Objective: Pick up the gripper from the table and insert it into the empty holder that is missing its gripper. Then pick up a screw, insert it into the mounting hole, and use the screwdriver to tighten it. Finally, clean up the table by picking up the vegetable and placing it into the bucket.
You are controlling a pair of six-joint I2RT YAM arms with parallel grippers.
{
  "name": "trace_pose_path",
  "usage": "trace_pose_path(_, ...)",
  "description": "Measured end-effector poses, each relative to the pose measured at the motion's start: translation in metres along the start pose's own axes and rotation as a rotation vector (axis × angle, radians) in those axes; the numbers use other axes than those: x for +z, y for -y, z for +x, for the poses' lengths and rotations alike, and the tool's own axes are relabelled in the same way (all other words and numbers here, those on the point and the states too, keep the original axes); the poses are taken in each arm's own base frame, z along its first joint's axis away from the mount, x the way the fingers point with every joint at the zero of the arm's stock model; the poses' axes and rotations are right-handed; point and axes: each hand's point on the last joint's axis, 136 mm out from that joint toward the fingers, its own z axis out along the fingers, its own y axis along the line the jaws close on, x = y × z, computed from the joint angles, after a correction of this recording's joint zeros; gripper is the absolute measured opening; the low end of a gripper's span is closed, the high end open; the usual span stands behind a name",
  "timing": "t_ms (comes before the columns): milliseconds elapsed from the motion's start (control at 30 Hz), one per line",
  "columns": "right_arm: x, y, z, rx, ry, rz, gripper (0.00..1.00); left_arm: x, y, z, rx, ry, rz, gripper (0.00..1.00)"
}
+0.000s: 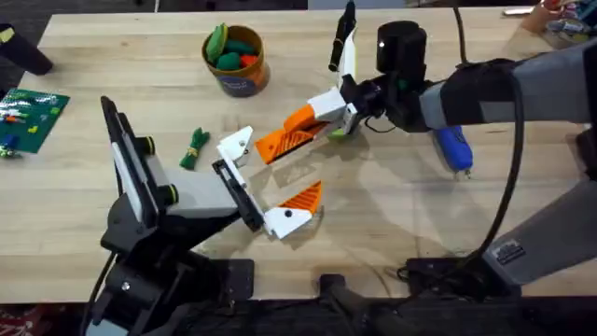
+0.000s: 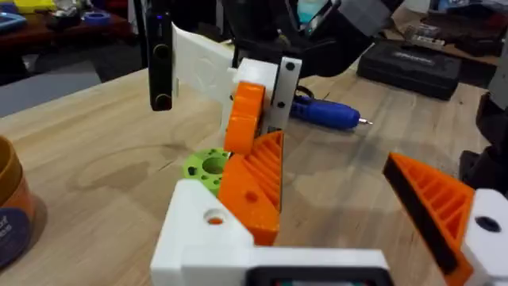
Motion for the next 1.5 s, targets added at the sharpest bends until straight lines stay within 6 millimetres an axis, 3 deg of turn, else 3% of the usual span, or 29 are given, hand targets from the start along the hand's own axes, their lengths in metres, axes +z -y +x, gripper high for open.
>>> trace_pose_path(400, 0.000, -0.001, -0.001, 0.050, 0.000, 0.000, 0.025, 0.000, 0.000, 0.000, 0.000, 0.000, 0.000, 0.984)
trace_pose_path(733, 0.000, -0.016, -0.016, 0.026, 0.000, -0.001, 0.025, 0.000, 0.000, 0.000, 0.000, 0.000, 0.000, 0.984)
trace_pose_path(1500, 0.011, -0.015, -0.009, 0.060, -0.031, -0.004, 0.025, 0.000, -0.005, 0.000, 0.000, 0.001, -0.028, 0.984)
